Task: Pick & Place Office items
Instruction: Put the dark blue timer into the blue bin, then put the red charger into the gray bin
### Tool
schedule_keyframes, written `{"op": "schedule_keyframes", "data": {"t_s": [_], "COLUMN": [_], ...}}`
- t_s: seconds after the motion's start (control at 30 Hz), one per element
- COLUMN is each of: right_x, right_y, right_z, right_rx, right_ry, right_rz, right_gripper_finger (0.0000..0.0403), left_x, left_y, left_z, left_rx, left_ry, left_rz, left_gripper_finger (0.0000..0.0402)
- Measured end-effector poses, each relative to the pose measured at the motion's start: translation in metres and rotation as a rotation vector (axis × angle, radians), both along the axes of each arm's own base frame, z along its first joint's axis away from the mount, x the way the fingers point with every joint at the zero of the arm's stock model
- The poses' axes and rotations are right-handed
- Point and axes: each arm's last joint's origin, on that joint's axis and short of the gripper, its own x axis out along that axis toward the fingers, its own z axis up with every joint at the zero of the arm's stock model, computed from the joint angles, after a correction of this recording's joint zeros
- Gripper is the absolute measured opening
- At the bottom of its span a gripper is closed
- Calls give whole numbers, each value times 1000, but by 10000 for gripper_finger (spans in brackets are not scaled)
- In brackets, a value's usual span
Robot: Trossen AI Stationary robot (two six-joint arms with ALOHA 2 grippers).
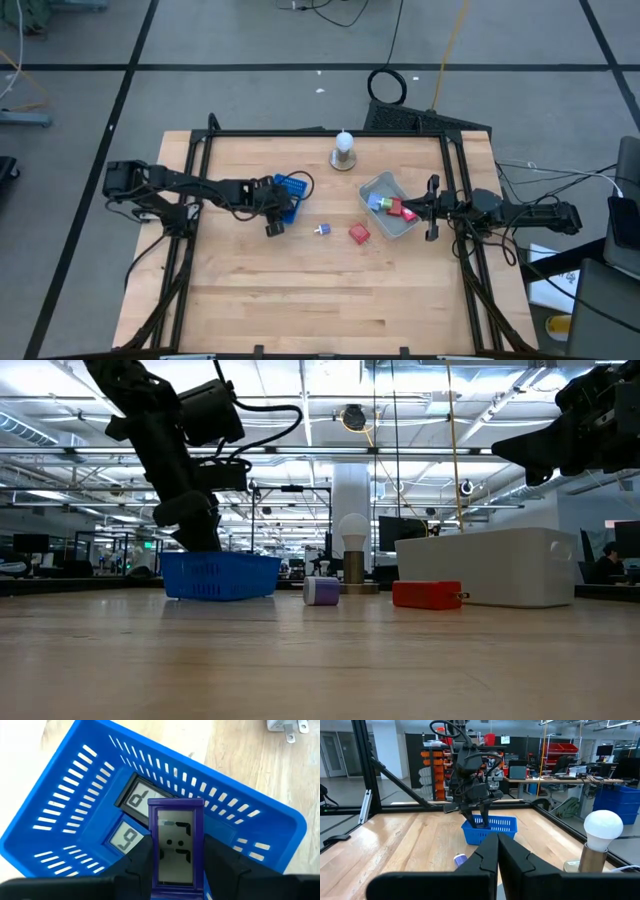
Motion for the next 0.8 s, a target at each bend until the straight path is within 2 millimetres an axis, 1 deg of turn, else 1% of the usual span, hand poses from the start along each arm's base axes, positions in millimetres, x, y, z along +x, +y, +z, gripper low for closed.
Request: {"op": "schedule_keyframes", "data": {"t_s": [0.4, 0.57, 0.63, 0.8], "right_x": [0, 0, 0, 0], "right_y": [0, 0, 0, 0], "right_z": [0, 0, 0, 0], "right_rx": [-5, -5, -5, -5], "right_ry": [1, 1, 1, 1], "right_rz": [0, 0, -1, 0], "right_gripper_finger": [0, 0, 0, 0], "left_x": [0, 0, 1, 1], "left_y": [0, 0, 0, 0], "left_z": [-2, -2, -2, -2], "left_rx": [16, 17, 17, 20], "left_ry": [14, 14, 13, 12], "left_rz": [-30, -31, -32, -33], "left_gripper_finger": [135, 196, 215, 228]}}
